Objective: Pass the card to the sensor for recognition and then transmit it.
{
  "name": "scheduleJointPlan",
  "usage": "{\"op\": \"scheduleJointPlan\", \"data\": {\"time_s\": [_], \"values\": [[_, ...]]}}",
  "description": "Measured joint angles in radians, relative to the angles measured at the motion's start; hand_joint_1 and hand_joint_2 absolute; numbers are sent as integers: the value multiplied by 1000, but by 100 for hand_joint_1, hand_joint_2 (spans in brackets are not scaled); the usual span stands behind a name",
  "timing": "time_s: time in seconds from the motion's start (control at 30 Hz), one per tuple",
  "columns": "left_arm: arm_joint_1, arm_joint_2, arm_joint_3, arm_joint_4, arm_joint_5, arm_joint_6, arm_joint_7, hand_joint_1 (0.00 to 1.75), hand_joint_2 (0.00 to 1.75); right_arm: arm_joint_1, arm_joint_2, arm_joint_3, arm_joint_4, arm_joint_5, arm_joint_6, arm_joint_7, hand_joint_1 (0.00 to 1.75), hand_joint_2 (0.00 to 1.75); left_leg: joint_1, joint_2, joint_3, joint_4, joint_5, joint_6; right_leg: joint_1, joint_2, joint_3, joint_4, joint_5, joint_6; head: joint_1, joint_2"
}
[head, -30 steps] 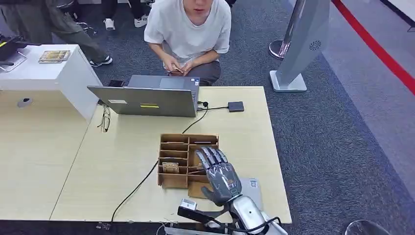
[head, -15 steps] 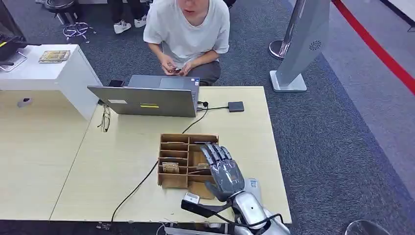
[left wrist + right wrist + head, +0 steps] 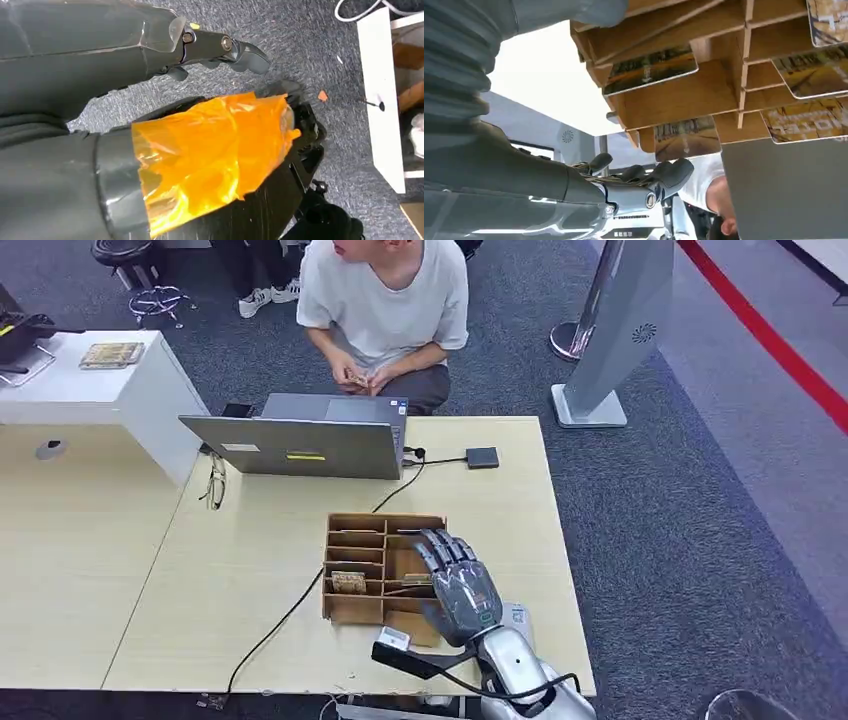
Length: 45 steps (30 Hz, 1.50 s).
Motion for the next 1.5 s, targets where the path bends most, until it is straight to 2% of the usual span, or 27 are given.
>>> {"op": "scheduleJointPlan", "data": {"time_s": [0.03, 0.17, 0.23, 0.3, 0.33, 0.43, 0.5, 0.53, 0.83, 0.87, 1.1, 1.4, 1.47, 1.5], "values": [[1, 0, 0, -1, 0, 2, 0, 0, 0, 0, 0, -1, 0, 0, 0, 0, 49, 175, 0, 0, 0, 0, 0, 0, 0, 0, 0, 0, 0, 0, 0, 0], [3, 5, 0, -13, -1, 6, 1, 0, 0, 0, 0, -2, -3, 0, 1, 0, 59, 175, 0, 0, 0, 0, 0, 0, 0, 0, 0, 0, 0, 0, 0, 0], [3, 8, 0, -22, -3, 6, 7, 0, 0, 0, 0, -2, -6, 0, 3, 0, 70, 175, 0, 0, 0, 0, 0, 0, 0, 0, 0, 0, 0, 0, 0, 0], [4, 9, 0, -26, -3, 9, 14, 0, 0, 0, 0, -2, -8, 0, 6, 0, 72, 175, 0, 0, 0, 0, 0, 0, 0, 0, 0, 0, 0, 0, 0, 0], [4, 10, 0, -26, -3, 9, 14, 0, 0, 0, 0, -2, -8, -1, 8, 0, 79, 175, 0, 0, 0, 0, 0, 0, 0, 0, 0, 0, 0, 0, 0, 0], [6, 11, 0, -32, -3, 9, 14, 0, 0, 0, 0, -2, -8, -1, 11, 0, 84, 175, 0, 0, 0, 0, 0, 0, 0, 0, 0, 0, 0, 0, 0, 0], [6, 13, 0, -32, -3, 9, 13, 0, 0, 0, 0, -2, -8, -2, 11, 0, 80, 175, 0, 0, 0, 0, 0, 0, 0, 0, 0, 0, 0, 0, 0, 0], [6, 13, 0, -32, -3, 9, 13, 0, 0, 0, 0, -2, -7, -2, 11, -1, 87, 175, 0, 0, 0, 0, 0, 0, 0, 0, 0, 0, 0, 0, 0, 0], [7, 14, 0, -32, 2, 2, -5, 0, 0, 0, 0, -3, 6, -3, 5, -4, 103, 175, 0, 0, 0, 0, 0, 0, 0, 0, 0, 0, 0, 0, 0, 0], [7, 14, 0, -32, 3, 3, -5, 0, 0, 0, 0, -4, 7, -3, 6, -4, 99, 175, 0, 0, 0, 0, 0, 0, 0, 0, 0, 0, 0, 0, 0, 0], [8, 14, 0, -32, 3, 6, -2, 0, 0, 0, 0, -5, 18, -2, 10, -3, 103, 175, 0, 0, 0, 0, 0, 0, 0, 0, 0, 0, 0, 0, 0, 0], [8, 14, 0, -32, 2, 5, 1, 0, 0, -3, 0, -6, 25, -4, -3, -4, 145, 175, 0, 0, 0, 0, 0, 0, 0, 0, 0, 0, 0, 0, 0, 0], [8, 14, 0, -32, 3, 5, -1, 0, 0, -3, 1, -6, 29, -9, -15, -7, 159, 175, 0, 0, 0, 0, 0, 0, 0, 0, 0, 0, 0, 0, 0, 0], [8, 14, 0, -32, 3, 5, -2, 0, 0, -3, 2, -7, 31, -9, -23, -11, 159, 175, 0, 0, 0, 0, 0, 0, 0, 0, 0, 0, 0, 0, 0, 0]]}}
